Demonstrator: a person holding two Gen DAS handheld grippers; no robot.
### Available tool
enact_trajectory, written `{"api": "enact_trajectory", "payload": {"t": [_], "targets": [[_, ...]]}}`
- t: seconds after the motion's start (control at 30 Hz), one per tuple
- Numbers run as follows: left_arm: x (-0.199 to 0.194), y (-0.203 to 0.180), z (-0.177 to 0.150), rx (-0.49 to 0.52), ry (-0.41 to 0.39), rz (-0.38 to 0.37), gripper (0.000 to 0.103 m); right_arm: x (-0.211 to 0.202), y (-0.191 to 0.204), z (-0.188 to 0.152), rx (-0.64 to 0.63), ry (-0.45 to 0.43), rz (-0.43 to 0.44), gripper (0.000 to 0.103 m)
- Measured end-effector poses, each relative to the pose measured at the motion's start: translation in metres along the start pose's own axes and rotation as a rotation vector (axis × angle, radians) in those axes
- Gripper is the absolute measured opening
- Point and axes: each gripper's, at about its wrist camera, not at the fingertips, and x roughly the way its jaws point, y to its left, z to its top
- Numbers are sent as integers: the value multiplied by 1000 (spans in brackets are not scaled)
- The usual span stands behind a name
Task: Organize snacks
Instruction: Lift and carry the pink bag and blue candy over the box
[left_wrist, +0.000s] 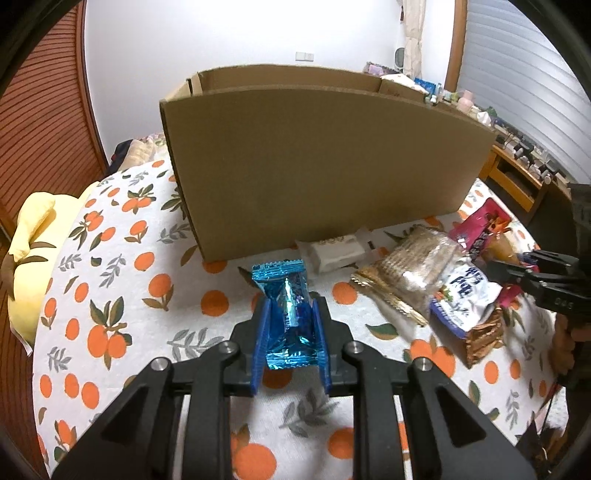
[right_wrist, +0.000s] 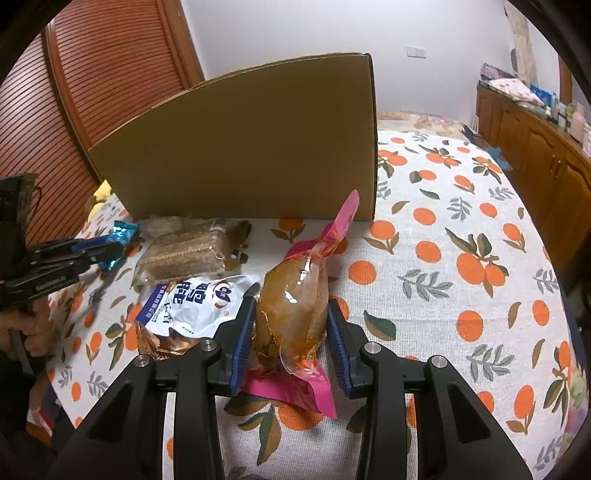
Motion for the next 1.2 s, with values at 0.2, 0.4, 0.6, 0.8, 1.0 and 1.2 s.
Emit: {"api": "enact_trajectory", "payload": {"t": [0.2,0.4,0.6,0.8,1.0,1.2], "targets": [[-11,-9,-1,5,-20,-30,20,0,1,0,-2,-1,1,37],[-23,-17,0,14,-48,-48,20,-2,2,0,-8,-10,-3,36],[-32,-23,4,16,-73,-59,20,-4,3,-1,-14,-33,-9,36],[-45,-32,9,40,-98,-55,21,-12,4,-4,-18,-82,-35,36],[-58,-46,14,69,-126,-66,21,-17,8,-3,-37,-116,-63,36],[-68,-52,22,71,-161,-81,21,-30,12,-1,-52,-138,-62,36]]}}
